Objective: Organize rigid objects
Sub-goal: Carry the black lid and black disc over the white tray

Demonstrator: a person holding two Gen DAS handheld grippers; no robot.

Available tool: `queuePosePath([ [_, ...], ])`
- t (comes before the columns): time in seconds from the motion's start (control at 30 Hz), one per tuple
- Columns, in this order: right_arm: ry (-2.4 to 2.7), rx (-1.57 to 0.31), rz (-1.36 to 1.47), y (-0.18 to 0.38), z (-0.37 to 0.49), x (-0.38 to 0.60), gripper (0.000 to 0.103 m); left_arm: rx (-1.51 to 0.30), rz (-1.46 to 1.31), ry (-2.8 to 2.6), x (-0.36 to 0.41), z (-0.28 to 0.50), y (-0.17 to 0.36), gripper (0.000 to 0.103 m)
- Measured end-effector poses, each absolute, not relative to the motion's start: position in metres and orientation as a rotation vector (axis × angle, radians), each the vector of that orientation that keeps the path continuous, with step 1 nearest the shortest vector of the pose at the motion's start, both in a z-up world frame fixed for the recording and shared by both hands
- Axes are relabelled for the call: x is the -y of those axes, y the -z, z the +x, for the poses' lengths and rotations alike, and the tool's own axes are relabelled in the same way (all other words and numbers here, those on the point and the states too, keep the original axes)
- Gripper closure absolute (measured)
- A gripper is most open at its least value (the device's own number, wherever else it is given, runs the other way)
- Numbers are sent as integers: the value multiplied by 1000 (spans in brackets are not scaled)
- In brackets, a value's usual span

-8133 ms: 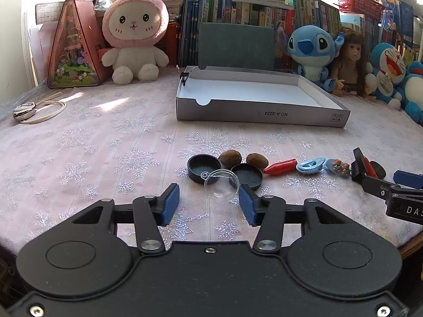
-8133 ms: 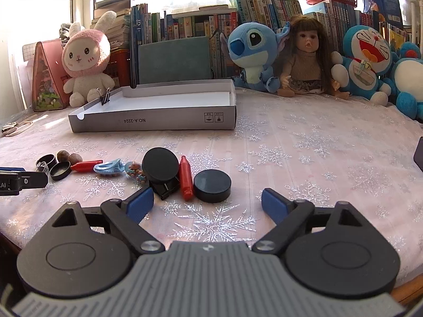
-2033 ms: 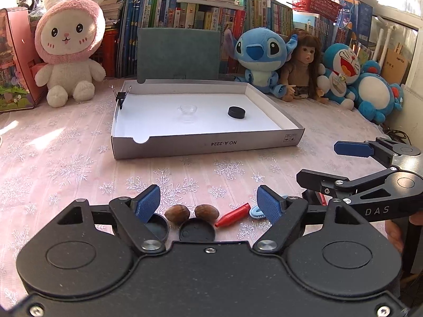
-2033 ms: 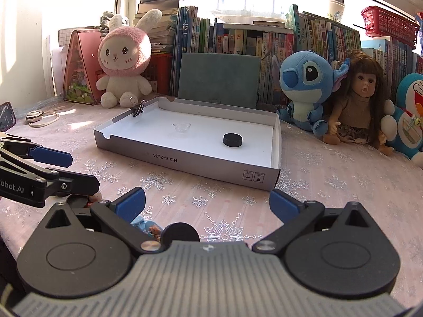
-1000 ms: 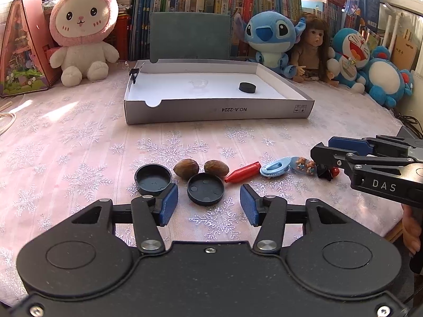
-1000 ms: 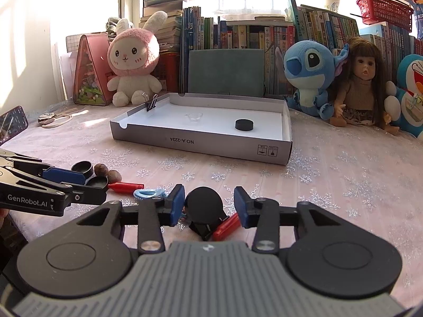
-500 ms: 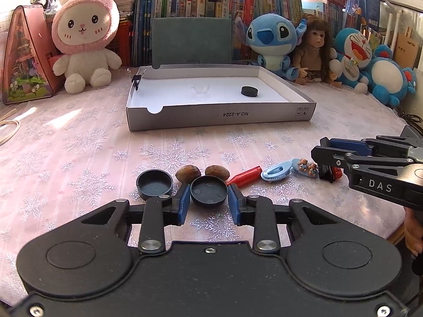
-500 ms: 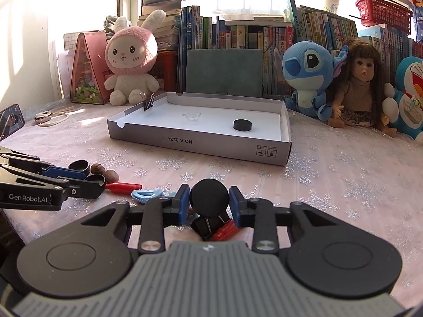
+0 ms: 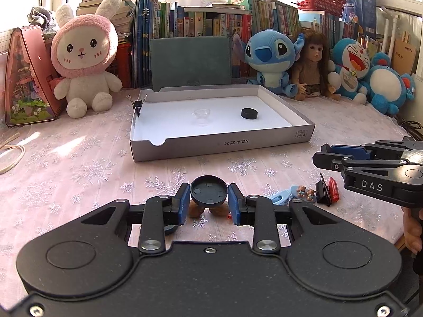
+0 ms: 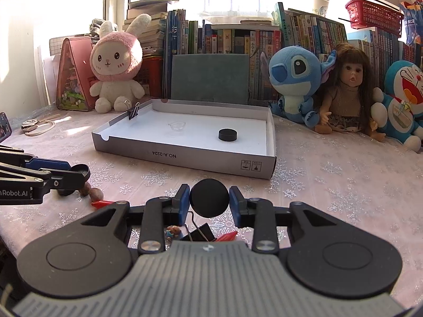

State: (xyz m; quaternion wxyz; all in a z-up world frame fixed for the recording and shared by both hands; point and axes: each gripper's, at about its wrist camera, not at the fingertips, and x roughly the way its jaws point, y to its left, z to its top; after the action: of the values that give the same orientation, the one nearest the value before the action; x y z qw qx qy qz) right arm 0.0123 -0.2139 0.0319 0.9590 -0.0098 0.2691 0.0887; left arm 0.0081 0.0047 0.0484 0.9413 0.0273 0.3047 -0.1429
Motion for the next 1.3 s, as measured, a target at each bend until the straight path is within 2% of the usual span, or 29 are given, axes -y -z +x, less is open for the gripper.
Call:
queuePosePath([
  [0.4, -144, -579, 35, -63, 69, 227, 65, -614, -22, 264, -19, 71, -79, 74],
  [0.57, -113, -660, 62, -69, 110, 231, 65, -646, -53, 265, -18, 103, -80, 74],
  [0.83, -64, -826, 194, -54, 188, 240, 65, -739, -110, 266, -11, 170, -76, 74],
  [1.07, 18, -883, 115, -38, 225, 232, 65, -788, -76, 191, 0, 215, -58, 74],
  [1.3, 36, -920, 173, -27, 244, 236, 65, -854, -212, 140, -7, 250, -38, 74],
])
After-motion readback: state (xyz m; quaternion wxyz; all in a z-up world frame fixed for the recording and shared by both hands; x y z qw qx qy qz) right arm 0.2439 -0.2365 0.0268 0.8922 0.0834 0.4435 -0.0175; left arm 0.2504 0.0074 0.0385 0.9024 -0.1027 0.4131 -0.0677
